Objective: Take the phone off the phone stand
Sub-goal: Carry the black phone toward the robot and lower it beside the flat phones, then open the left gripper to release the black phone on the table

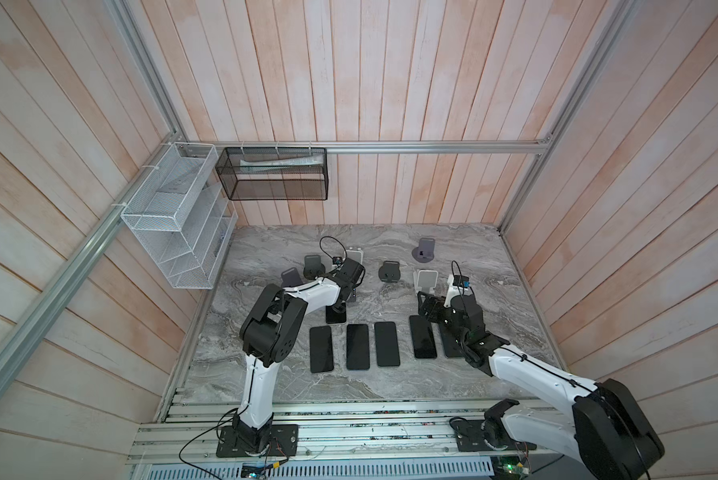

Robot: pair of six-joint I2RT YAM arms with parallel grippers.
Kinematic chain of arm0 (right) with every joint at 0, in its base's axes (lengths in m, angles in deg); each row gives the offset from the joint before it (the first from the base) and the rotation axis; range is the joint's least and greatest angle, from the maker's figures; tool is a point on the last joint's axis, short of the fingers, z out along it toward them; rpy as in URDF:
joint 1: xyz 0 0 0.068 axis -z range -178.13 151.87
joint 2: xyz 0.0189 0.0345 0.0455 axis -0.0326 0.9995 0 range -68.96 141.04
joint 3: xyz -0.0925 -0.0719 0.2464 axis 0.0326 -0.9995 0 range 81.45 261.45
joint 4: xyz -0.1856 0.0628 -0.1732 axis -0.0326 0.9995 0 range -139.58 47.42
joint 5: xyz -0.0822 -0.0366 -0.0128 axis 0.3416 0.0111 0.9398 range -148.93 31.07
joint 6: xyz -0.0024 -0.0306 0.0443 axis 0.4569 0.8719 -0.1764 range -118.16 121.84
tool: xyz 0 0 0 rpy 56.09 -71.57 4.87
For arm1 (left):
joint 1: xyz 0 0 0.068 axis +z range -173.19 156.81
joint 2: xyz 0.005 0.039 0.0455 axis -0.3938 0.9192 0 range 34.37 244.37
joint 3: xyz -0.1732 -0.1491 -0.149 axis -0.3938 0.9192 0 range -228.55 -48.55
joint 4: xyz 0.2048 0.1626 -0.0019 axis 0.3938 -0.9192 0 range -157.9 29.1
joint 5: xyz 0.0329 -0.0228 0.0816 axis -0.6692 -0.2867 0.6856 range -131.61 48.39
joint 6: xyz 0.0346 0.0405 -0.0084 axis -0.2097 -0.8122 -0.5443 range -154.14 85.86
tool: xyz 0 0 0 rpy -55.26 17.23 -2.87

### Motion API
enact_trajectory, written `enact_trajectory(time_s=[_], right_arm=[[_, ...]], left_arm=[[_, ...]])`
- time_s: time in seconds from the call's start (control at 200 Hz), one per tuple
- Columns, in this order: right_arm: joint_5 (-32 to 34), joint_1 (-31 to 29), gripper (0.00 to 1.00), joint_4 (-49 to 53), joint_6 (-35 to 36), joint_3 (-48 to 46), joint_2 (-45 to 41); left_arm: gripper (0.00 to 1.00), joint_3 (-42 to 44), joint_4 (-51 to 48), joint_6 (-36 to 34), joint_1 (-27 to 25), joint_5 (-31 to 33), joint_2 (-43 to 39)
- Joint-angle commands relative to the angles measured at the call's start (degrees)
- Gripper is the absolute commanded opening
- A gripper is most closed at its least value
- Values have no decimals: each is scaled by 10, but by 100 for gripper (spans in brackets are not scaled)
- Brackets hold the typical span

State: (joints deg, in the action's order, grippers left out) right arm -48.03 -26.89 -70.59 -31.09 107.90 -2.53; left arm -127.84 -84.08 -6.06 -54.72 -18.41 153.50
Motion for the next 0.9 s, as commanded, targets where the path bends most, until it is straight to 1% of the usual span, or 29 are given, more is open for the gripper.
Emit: enact_trajectory(time_s=[0.0, 0.23, 0.325, 0.375, 0.43, 0.515, 0.605, 0.665, 0.745, 0.83, 0.895], right_arm=[[12, -3, 84, 0, 4, 6, -1], [11, -3, 84, 1, 5, 8, 1], [11, -3, 84, 2, 4, 7, -2], [12, -3, 85, 1, 3, 5, -4], [13, -3, 85, 0, 2, 5, -5], [12, -3, 86, 3, 2, 7, -2], [14, -4, 88, 4, 3, 8, -2], [16, -4, 89, 4, 4, 7, -2], [17, -4, 89, 4, 5, 7, -5], [26, -6, 90, 3, 3, 3, -13], [36, -6, 92, -3, -1, -4, -19]], left_arm=[[82, -4, -22, 5, -2, 9, 18], [84, -12, -34, 1, -5, 14, 1], [87, -16, -17, -48, -9, 20, -23], [92, -28, -28, -66, -11, 38, -33], [95, -41, -38, -83, -11, 42, -45], [97, -42, -29, -105, -11, 21, -71], [98, -39, -23, -111, -11, 13, -101], [99, -34, -20, -113, -12, 7, -130], [100, -10, 3, -121, -20, 0, -188], [100, 37, 34, -120, -30, 4, -272], [100, 76, 53, -96, -30, -22, -347]])
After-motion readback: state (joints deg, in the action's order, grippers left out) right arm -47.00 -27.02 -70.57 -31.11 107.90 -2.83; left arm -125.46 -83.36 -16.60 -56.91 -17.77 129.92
